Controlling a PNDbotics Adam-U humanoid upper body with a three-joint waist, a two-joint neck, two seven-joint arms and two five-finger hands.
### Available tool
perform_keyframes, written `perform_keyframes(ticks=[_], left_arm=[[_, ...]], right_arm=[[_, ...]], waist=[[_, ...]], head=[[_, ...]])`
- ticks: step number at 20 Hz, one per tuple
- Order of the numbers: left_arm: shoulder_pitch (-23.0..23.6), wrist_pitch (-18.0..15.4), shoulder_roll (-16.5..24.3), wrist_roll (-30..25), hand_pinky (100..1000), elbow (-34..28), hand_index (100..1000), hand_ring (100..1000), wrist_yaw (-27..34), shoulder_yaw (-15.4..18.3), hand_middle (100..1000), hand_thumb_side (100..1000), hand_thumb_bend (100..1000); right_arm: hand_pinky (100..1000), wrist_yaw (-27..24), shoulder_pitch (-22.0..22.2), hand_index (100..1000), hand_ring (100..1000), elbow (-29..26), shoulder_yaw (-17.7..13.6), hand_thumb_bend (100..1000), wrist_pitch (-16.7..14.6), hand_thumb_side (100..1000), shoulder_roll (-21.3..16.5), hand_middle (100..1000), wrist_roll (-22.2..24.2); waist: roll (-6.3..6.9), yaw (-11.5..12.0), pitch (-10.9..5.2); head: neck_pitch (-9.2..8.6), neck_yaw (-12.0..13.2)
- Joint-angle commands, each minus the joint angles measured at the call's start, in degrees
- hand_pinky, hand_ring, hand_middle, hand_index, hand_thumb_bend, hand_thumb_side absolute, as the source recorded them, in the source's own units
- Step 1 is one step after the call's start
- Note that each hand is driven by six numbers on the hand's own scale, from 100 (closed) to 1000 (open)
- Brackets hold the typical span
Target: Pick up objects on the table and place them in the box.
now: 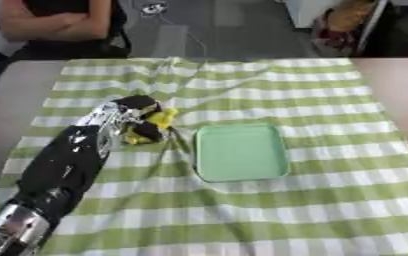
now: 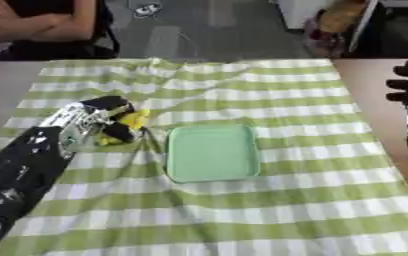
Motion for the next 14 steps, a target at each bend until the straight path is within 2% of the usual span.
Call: perform_keyframes(ticks=[1, 7, 11, 14], left_arm=[[-0.9, 0.1, 1.1, 0.4, 100, -0.8, 310, 100, 0.0, 0.2, 125, 525, 100], [-1.7, -0.8, 2.1, 0.4, 100, -2.5, 318, 100, 1.2, -0.3, 136, 523, 100], [-5.6, -2.4, 6.4, -2.7, 100, -7.1, 316, 100, 6.6, -1.4, 138, 520, 100], [-9.0, -2.0, 10.2, -6.2, 100, -10.3, 317, 100, 11.4, -2.1, 139, 517, 100]], right_arm=[[692, -0.1, -0.8, 886, 748, -0.9, -0.4, 100, 0.0, 834, -0.4, 779, 0.0], [692, -0.1, -0.7, 886, 749, -0.8, -0.4, 100, 0.0, 834, -0.5, 780, 0.0], [692, 0.0, -0.4, 887, 749, -0.7, -0.5, 100, 0.0, 834, -0.9, 780, 0.0], [692, 0.0, -0.2, 887, 749, -0.6, -0.4, 100, 0.0, 834, -1.1, 780, 0.1]], waist=[[-0.08, 0.1, -0.68], [-0.01, 0.1, -0.75], [0.3, 0.2, -1.09], [0.71, 0.4, -1.45]], head=[[-0.59, 0.3], [-0.56, 0.0], [-0.03, -0.3], [0.24, -0.3]])
